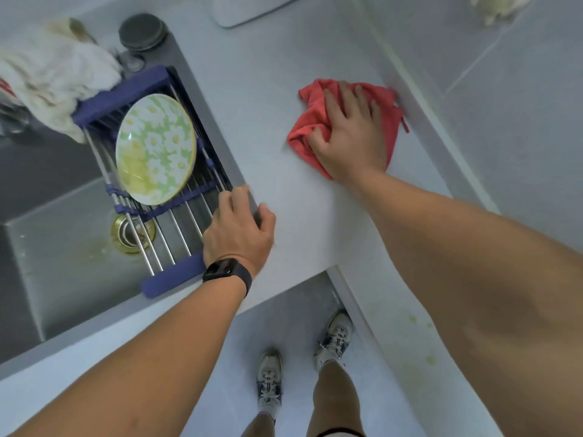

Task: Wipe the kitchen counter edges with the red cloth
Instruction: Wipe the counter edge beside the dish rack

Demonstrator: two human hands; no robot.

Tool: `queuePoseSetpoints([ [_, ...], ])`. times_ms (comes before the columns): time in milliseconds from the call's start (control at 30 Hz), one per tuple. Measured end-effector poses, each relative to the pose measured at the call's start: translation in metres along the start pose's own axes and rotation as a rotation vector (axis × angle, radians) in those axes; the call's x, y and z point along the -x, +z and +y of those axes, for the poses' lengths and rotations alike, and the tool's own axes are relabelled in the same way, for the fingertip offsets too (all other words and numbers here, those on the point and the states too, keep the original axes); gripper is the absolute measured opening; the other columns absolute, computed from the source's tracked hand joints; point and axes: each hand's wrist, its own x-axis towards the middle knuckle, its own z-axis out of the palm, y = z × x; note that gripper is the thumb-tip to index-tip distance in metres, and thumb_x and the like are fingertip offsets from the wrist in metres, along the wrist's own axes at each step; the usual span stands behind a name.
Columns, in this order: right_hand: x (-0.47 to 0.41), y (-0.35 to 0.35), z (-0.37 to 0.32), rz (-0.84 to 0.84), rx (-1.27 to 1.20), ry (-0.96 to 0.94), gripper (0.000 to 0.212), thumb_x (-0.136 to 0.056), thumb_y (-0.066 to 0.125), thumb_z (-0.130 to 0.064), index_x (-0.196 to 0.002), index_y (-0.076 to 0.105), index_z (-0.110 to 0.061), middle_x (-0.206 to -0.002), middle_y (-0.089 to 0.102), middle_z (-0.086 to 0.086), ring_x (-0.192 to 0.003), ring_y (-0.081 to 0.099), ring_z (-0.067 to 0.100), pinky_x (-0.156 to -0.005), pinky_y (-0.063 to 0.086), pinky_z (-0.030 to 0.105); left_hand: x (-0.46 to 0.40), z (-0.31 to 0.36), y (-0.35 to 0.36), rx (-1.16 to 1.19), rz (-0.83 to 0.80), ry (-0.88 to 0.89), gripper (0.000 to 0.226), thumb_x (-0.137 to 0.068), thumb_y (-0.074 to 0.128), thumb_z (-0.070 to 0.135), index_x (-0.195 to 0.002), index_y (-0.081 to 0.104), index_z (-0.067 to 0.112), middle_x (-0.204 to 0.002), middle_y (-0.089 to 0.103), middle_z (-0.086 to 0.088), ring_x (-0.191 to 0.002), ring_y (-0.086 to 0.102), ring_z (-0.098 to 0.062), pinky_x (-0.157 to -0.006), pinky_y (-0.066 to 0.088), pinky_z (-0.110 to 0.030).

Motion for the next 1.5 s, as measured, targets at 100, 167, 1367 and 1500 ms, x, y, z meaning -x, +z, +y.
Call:
queuePoseSetpoints([
  [100, 0.013, 0.000, 0.004, -0.022, 0.010, -0.026, 0.074, -0.092, 0.040, -0.047, -0.161, 0.033, -0.024, -0.168, 0.030, 0.008, -0.155, 0.024, 0.034, -0.127, 0.011, 0.047, 0.001, 0.003, -0.001, -0.010, -0.003, -0.020, 0.040, -0.095, 0.044, 0.045, -0.127, 0.046, 0.021, -0.118, 0.053, -0.009, -0.096, 0.063, -0.038, -0.067, 0.047, -0.046],
  [167, 0.033, -0.001, 0.005, -0.049, 0.014, -0.031, 0.076, -0.092, 0.039, -0.048, -0.162, 0.030, -0.023, -0.170, 0.026, 0.008, -0.156, 0.021, 0.034, -0.127, 0.012, 0.049, 0.001, 0.003, -0.001, -0.026, 0.004, -0.028, 0.040, -0.094, 0.044, 0.045, -0.127, 0.046, 0.021, -0.118, 0.054, -0.009, -0.099, 0.061, -0.037, -0.071, 0.048, -0.047],
  [1367, 0.172, -0.045, 0.153, -0.112, 0.013, -0.308, 0.075, -0.091, 0.043, -0.048, -0.161, 0.035, -0.021, -0.170, 0.025, 0.005, -0.158, 0.019, 0.029, -0.126, 0.024, 0.047, 0.037, 0.111, 0.042, -0.099, -0.187, 0.631, 0.037, -0.094, 0.041, 0.028, -0.127, 0.053, 0.017, -0.128, 0.048, -0.006, -0.131, 0.042, -0.032, -0.108, 0.030, -0.045],
  [1500, 0.152, -0.041, 0.145, -0.055, -0.003, -0.327, 0.072, -0.091, 0.045, -0.043, -0.157, 0.042, -0.017, -0.167, 0.032, 0.009, -0.155, 0.028, 0.033, -0.124, 0.029, 0.048, 0.040, 0.113, 0.040, -0.082, -0.169, 0.618, 0.037, -0.087, 0.041, 0.024, -0.118, 0.057, 0.010, -0.127, 0.052, -0.011, -0.129, 0.046, -0.038, -0.106, 0.033, -0.049],
])
